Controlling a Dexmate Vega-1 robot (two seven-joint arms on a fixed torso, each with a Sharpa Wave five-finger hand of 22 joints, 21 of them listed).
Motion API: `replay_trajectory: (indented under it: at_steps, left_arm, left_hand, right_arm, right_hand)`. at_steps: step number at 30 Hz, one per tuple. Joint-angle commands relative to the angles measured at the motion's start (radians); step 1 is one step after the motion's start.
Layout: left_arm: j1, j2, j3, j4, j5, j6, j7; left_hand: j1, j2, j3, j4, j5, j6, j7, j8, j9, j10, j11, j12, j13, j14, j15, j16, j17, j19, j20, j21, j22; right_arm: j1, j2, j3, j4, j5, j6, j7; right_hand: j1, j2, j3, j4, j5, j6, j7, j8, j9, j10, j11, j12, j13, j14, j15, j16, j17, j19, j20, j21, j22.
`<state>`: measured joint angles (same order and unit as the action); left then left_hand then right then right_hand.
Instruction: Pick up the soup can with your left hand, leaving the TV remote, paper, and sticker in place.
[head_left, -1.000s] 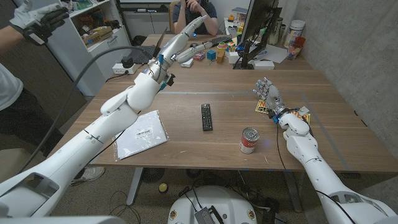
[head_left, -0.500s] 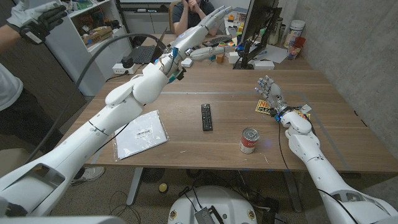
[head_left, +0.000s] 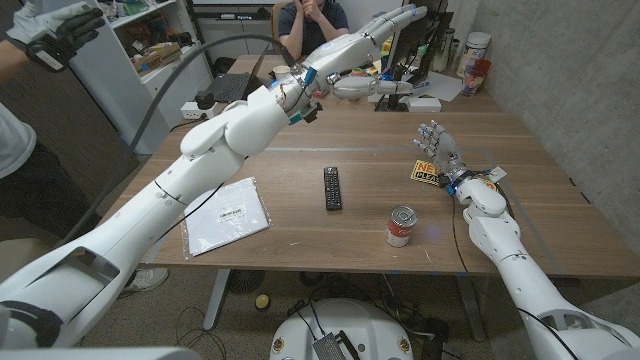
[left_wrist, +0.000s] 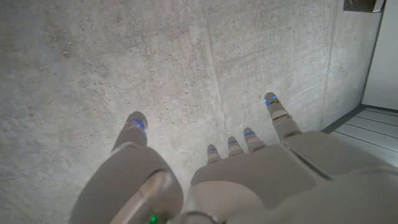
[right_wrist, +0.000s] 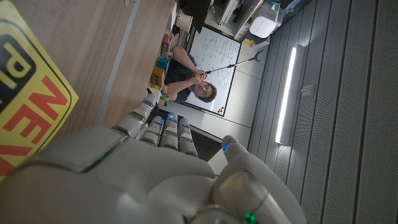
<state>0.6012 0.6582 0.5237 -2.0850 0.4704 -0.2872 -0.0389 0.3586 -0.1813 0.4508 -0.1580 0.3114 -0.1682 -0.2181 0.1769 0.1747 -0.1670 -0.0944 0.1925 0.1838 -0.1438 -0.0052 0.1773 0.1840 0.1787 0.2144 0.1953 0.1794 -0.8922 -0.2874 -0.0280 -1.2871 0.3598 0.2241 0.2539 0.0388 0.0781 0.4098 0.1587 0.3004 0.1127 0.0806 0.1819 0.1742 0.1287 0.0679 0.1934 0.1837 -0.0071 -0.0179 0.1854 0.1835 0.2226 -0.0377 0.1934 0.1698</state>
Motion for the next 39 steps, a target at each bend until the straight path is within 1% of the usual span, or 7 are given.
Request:
replay_trajectory:
  at_steps: [1,6,9,12,24,34,39]
  left_arm:
    - [-0.058,-0.029,0.044,-0.022,0.007,-0.05,-0.117]
    - [-0.074,-0.031,0.056,-0.027,0.011,-0.064,-0.162]
    - [-0.088,-0.029,0.067,-0.028,0.004,-0.061,-0.207]
    - [-0.096,-0.029,0.076,-0.027,0.0,-0.071,-0.234]
    - [-0.111,-0.027,0.085,-0.037,0.023,-0.059,-0.305]
    - [-0.13,-0.042,0.114,-0.002,0.063,-0.036,-0.335]
    - [-0.129,-0.044,0.121,0.002,0.097,-0.039,-0.323]
  left_hand:
    - [0.018,0.002,-0.014,0.0,0.01,-0.008,-0.003,0.001,0.005,0.001,0.001,0.014,0.004,0.003,-0.001,0.01,0.003,-0.008,0.002,-0.002,0.002]
    - [0.024,0.005,-0.02,0.002,0.013,-0.007,-0.003,0.004,0.006,0.013,0.004,0.019,0.004,0.008,-0.002,0.013,0.003,-0.008,0.001,-0.002,0.002]
    - [0.037,0.012,-0.028,0.003,0.017,-0.004,-0.003,0.008,0.006,-0.022,-0.003,0.004,0.002,-0.002,0.005,0.008,0.001,-0.008,0.001,-0.002,0.001]
    - [0.043,0.014,-0.032,0.003,0.019,-0.002,-0.003,0.009,0.006,-0.028,-0.004,0.002,0.002,-0.006,0.01,0.007,0.0,-0.008,0.0,-0.002,0.001]
    - [0.077,0.016,-0.048,0.0,0.027,0.008,-0.002,0.013,0.007,0.026,0.006,0.023,0.001,0.028,0.013,0.017,-0.002,0.003,-0.002,0.002,-0.001]
    - [0.111,0.016,-0.06,-0.005,0.035,0.016,-0.002,0.016,0.007,0.048,0.012,0.028,0.0,0.06,0.018,0.023,-0.003,0.026,-0.004,0.007,-0.002]
    - [0.133,0.018,-0.065,-0.007,0.04,0.025,-0.002,0.019,0.008,0.055,0.02,0.028,0.001,0.068,0.03,0.023,-0.003,0.027,-0.002,0.005,-0.002]
  right_arm:
    - [-0.016,-0.012,0.004,-0.023,-0.003,0.0,-0.012]
    - [-0.018,-0.014,0.007,-0.022,-0.002,0.002,-0.016]
    - [-0.019,-0.013,0.009,-0.018,0.0,0.003,-0.018]
    - [-0.019,-0.013,0.009,-0.016,-0.001,0.004,-0.019]
    - [-0.01,-0.006,0.012,0.0,0.002,0.012,-0.023]
    - [-0.001,-0.002,0.01,0.017,0.0,0.031,-0.024]
    - [-0.001,-0.001,0.011,0.02,-0.001,0.034,-0.029]
  right_hand:
    - [0.0,0.043,-0.004,-0.004,0.003,0.011,-0.001,0.009,0.006,0.007,0.001,0.004,0.006,0.008,-0.001,0.005,0.004,0.007,-0.011,0.003,0.002]
    - [0.0,0.043,-0.004,-0.004,0.003,0.011,0.0,0.009,0.006,0.007,0.0,0.005,0.006,0.008,-0.001,0.005,0.004,0.007,-0.01,0.003,0.002]
    - [0.0,0.043,-0.005,-0.004,0.003,0.011,0.0,0.009,0.006,0.008,0.0,0.005,0.006,0.009,-0.001,0.005,0.004,0.007,-0.011,0.003,0.002]
    - [0.0,0.043,-0.005,-0.004,0.003,0.011,-0.001,0.008,0.006,0.007,-0.001,0.004,0.006,0.009,-0.002,0.005,0.004,0.007,-0.011,0.003,0.002]
    - [0.001,0.043,-0.006,-0.004,0.004,0.013,-0.001,0.009,0.006,0.009,0.001,0.004,0.006,0.011,0.001,0.006,0.004,0.008,-0.01,0.003,0.002]
    - [0.001,0.044,-0.006,-0.004,0.004,0.016,-0.001,0.009,0.006,0.013,0.001,0.006,0.005,0.014,0.001,0.006,0.003,0.008,-0.009,0.003,0.002]
    - [0.002,0.044,-0.006,-0.005,0.004,0.018,-0.001,0.01,0.006,0.017,-0.001,0.006,0.005,0.02,0.002,0.008,0.003,0.0,-0.011,0.0,0.002]
